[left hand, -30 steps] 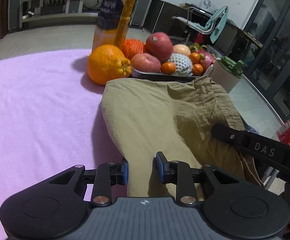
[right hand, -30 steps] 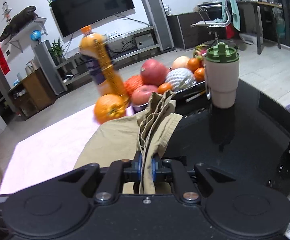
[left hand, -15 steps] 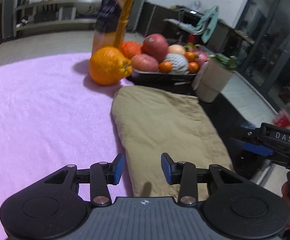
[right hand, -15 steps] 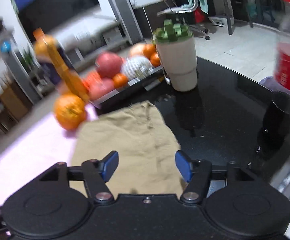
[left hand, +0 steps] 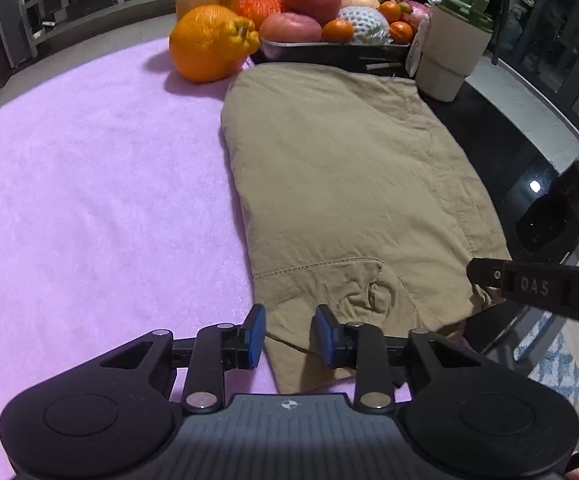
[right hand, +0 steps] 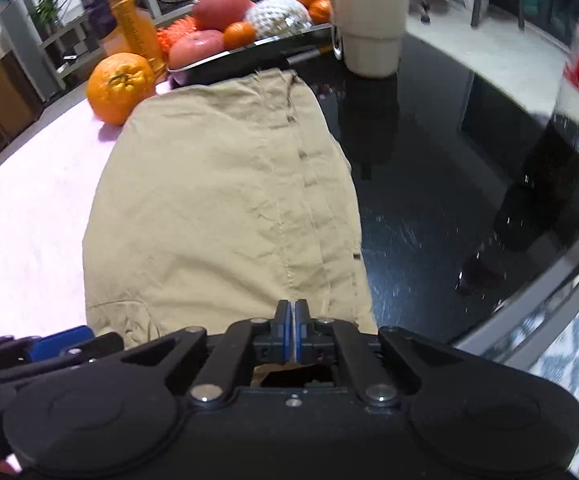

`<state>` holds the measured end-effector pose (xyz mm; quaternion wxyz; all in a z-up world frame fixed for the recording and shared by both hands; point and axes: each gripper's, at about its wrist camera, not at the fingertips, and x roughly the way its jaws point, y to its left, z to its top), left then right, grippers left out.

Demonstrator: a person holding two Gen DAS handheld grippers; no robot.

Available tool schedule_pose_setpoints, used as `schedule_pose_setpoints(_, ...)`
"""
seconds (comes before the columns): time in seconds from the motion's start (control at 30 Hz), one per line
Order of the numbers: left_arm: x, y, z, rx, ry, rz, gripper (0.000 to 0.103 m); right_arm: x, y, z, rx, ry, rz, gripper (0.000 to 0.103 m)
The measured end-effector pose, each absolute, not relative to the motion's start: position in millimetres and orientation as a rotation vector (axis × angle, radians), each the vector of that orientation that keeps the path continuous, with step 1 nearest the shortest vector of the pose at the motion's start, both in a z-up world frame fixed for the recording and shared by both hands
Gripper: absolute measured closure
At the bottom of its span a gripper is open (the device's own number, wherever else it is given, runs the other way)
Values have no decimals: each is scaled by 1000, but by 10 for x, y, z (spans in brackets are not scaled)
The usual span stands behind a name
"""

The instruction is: Fold clothes

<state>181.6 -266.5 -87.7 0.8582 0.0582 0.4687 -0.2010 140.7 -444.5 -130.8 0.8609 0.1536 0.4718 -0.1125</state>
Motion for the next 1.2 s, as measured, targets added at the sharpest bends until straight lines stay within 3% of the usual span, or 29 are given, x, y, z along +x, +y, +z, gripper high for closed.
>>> schedule_pose_setpoints(0.07, 1725, -2608, -678, 119, 963, -417, 75, 1315, -4448, -1133, 398, 951, -221, 92)
schedule_pose_setpoints(0.13, 1634, -2551, -478, 115, 942, -413, 63, 1201, -4411, -900, 464, 912, -193, 61)
schedule_pose_setpoints(0.2, 1542, -2494, -279, 112, 920, -408, 59, 1095, -4333, -625, 477, 884, -171, 46)
schedule_pose_setpoints(0.27, 1422, -2417, -102, 106, 906, -411, 51, 972, -4242, -339, 454, 870, -152, 38)
schedule_pose_setpoints(0.33, 1279, -2324, 58, 98, 898, -420, 38, 829, -4156, -82, 422, 866, -155, 19)
schedule_pose_setpoints(0.5, 923, -2091, 459, 78, 878, -442, 23, 530, -4000, 321, 361, 912, -174, 0)
schedule_pose_setpoints(0.6, 761, -2024, 535, 77, 885, -466, 16, 404, -3851, 431, 286, 978, -188, 0)
schedule_pose_setpoints(0.8, 504, -2000, 552, 95, 928, -513, 14, 121, -3619, 542, 204, 1059, -332, 0)
schedule_pose_setpoints(1.2, 252, -1909, 699, 95, 923, -539, 9, -212, -3459, 825, 133, 1027, -319, 0)
